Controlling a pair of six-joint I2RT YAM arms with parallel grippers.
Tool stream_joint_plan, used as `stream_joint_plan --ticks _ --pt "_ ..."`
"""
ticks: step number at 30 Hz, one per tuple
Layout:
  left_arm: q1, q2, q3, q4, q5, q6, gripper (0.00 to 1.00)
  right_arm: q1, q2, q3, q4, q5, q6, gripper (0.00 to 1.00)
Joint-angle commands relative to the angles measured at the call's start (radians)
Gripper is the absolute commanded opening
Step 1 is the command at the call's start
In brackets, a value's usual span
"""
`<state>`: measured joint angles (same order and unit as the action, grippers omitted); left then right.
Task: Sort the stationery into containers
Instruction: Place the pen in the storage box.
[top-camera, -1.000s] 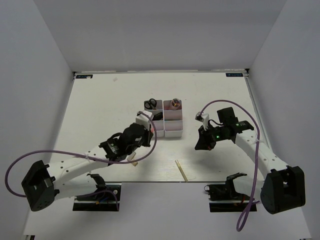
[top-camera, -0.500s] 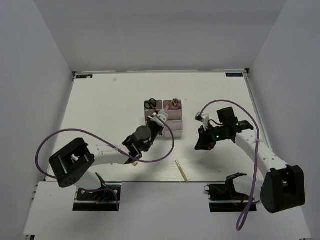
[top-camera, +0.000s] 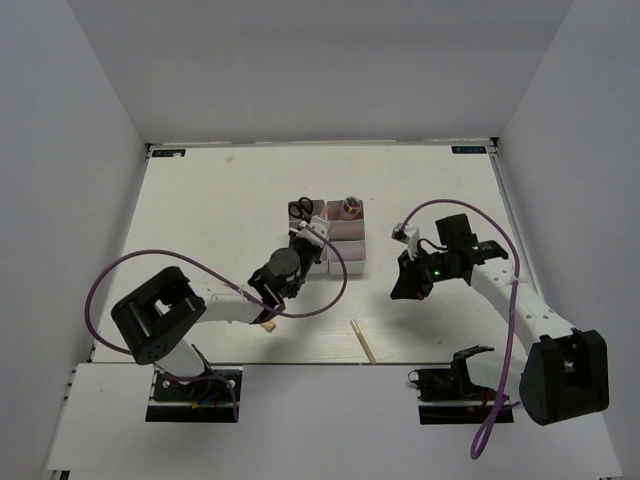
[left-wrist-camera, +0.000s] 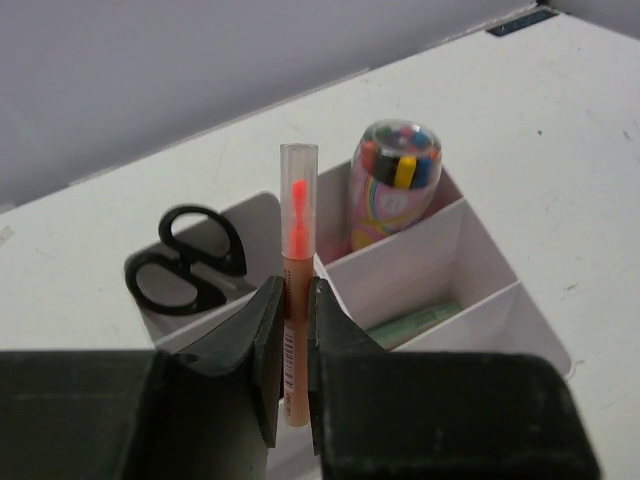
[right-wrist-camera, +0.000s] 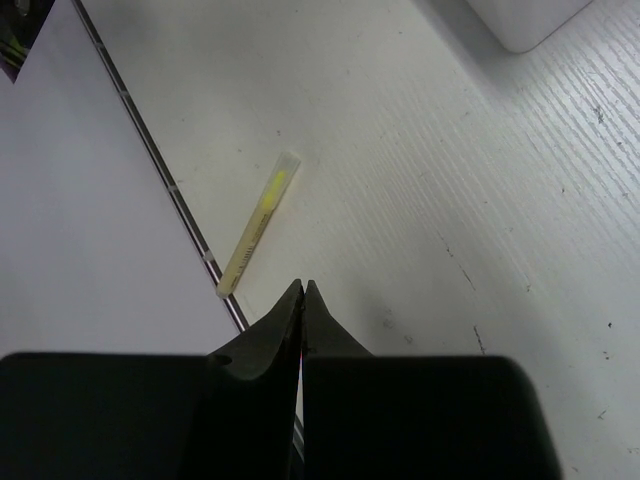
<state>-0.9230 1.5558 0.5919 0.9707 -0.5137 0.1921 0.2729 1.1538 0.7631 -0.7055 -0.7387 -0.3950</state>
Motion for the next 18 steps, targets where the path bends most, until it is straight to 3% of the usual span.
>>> stream_joint_plan --ticks 1,9,18 --pt "0.007 0.004 -0.043 0.059 -0.023 -0.049 0.00 -0.014 -0.002 0.013 -0.006 -0.036 -0.008 0.00" --pt "0.013 0.039 -0.089 0.094 -0.043 -0.086 0.00 -0.023 -0.002 0.016 -0.017 -0.051 -0.013 0.00" --pt "0.019 0.067 -0.087 0.094 -0.062 -0.111 0.28 -0.034 0.003 0.015 -0.018 -0.062 -0.018 0.00"
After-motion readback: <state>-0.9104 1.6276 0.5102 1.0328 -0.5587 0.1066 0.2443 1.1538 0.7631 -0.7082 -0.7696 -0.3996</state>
